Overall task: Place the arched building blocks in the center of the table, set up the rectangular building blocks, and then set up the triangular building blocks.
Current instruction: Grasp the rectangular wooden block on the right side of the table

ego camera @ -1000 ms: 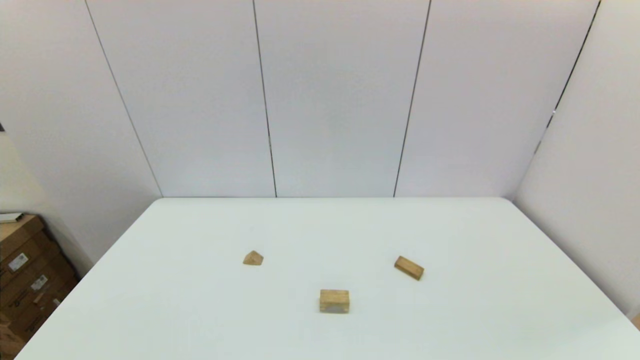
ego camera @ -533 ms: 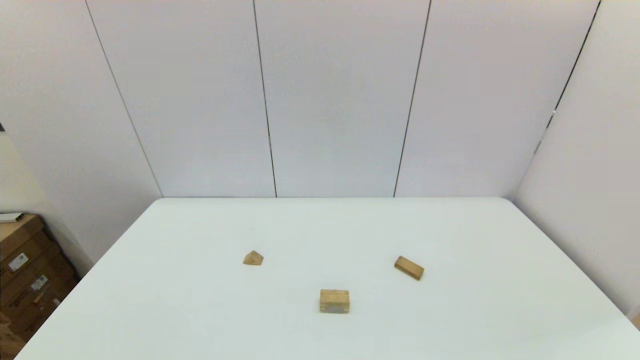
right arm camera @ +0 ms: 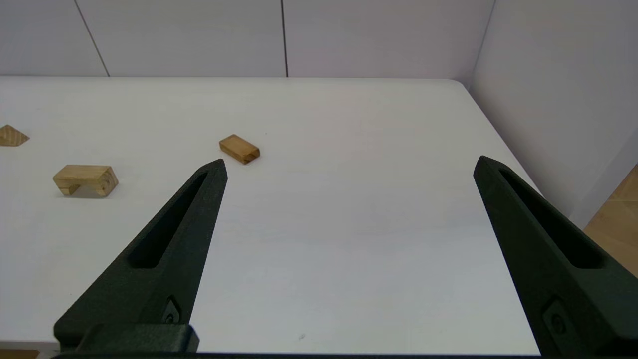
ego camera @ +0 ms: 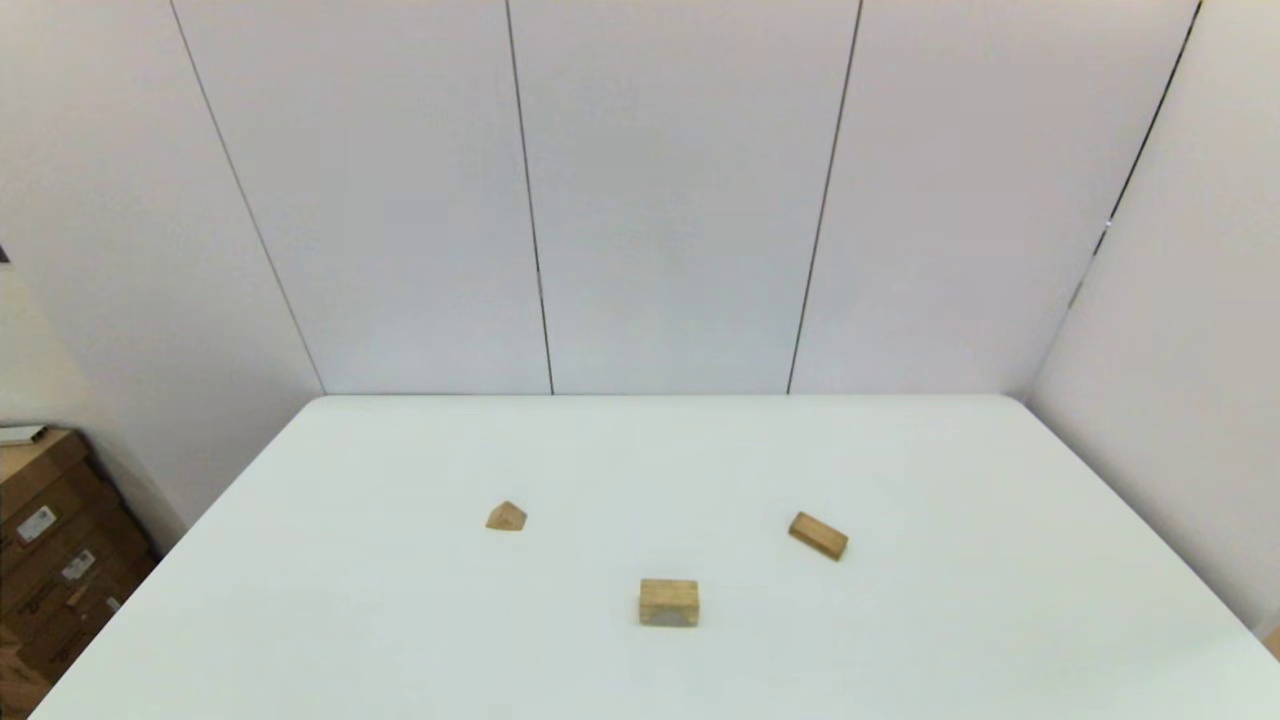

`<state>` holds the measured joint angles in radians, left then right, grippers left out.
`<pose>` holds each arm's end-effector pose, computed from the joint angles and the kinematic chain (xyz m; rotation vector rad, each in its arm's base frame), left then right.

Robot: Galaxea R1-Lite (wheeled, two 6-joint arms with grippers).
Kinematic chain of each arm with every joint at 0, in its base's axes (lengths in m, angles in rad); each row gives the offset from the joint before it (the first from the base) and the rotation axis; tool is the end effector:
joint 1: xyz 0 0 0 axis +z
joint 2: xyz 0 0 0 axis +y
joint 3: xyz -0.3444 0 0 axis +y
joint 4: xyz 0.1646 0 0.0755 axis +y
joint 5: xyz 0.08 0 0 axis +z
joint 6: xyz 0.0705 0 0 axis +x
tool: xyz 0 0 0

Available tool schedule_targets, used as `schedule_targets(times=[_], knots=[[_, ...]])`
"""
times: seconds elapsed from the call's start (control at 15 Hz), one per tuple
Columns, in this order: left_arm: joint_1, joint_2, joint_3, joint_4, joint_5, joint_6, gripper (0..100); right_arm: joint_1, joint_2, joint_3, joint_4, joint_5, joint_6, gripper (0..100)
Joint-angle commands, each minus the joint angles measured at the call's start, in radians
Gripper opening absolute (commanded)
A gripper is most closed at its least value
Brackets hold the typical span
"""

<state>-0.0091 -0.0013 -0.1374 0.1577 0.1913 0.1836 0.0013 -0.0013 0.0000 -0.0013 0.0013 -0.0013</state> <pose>-0.0425 0.0138 0.0942 0.1850 0.0356 0.1799 -0.0294 0.0001 0.0757 -0.0013 -0.0026 0.0026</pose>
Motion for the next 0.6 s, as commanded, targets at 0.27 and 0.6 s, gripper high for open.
schedule_targets(times=[0.27, 0.6], knots=[[0.000, 0.001, 0.064, -0.072, -0.087, -0.006, 100, 0.000, 0.000, 0.000, 0.000, 0.000, 0.000, 100], [0.000, 0.001, 0.107, -0.075, -0.223, -0.007, 100, 0.000, 0.000, 0.000, 0.000, 0.000, 0.000, 100]])
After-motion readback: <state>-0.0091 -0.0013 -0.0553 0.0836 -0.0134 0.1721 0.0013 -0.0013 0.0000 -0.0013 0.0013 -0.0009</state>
